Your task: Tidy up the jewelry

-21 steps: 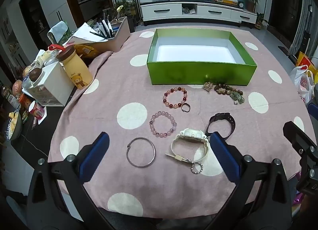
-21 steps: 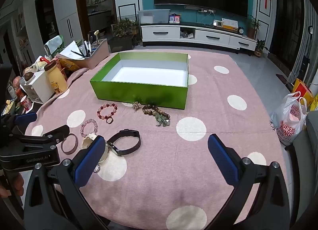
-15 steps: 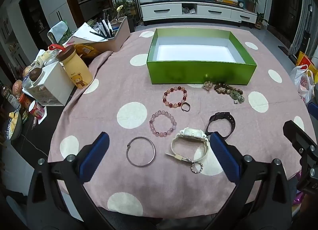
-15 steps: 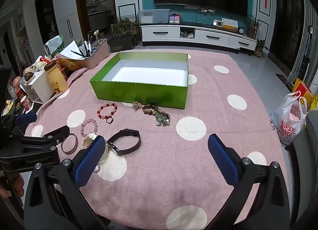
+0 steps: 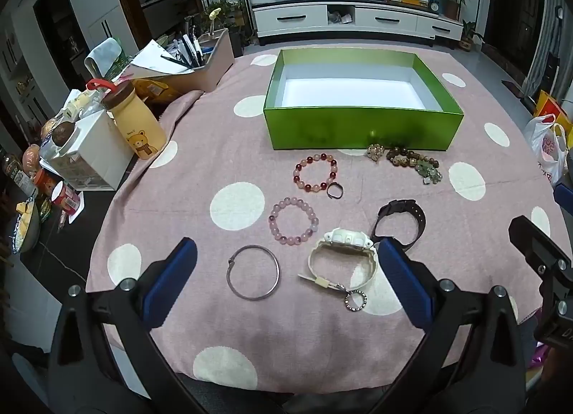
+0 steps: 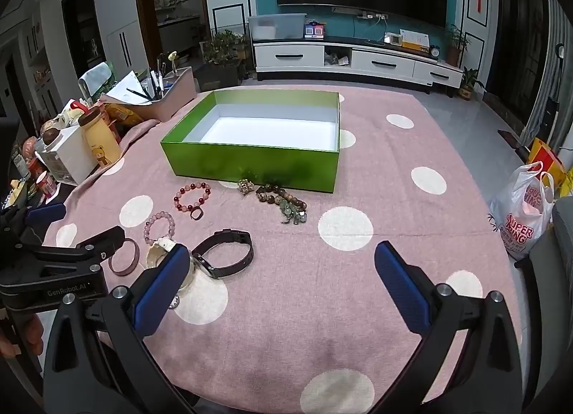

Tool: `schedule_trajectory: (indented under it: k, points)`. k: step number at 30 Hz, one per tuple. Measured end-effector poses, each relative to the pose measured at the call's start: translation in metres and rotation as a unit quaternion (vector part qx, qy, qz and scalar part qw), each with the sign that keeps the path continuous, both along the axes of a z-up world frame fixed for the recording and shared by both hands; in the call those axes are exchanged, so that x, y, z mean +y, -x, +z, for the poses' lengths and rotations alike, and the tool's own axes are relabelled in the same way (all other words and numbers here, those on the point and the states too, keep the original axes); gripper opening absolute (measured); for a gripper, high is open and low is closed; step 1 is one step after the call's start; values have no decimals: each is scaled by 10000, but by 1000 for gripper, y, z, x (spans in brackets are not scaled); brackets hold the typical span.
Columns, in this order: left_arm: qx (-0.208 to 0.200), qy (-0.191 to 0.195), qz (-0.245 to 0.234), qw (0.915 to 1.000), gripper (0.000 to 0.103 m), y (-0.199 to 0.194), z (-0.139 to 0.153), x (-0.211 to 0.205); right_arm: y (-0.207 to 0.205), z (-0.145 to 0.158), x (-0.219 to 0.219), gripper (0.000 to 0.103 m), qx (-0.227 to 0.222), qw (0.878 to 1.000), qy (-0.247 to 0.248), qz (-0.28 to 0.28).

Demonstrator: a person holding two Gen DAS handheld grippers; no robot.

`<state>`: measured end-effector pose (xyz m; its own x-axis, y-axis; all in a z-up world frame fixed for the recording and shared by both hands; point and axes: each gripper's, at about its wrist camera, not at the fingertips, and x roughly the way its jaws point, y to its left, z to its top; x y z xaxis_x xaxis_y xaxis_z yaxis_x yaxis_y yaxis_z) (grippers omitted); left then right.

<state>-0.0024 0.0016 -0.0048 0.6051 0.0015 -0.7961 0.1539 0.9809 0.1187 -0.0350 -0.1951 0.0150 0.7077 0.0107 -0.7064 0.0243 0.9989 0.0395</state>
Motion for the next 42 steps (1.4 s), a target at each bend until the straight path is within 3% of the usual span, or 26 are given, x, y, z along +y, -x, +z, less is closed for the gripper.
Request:
schedule_trajectory:
  k: [42]
  points:
    - [18,10,-104,9999,101,-4,-2,-9,-5,-5,-1,102,43,10000,-5,2]
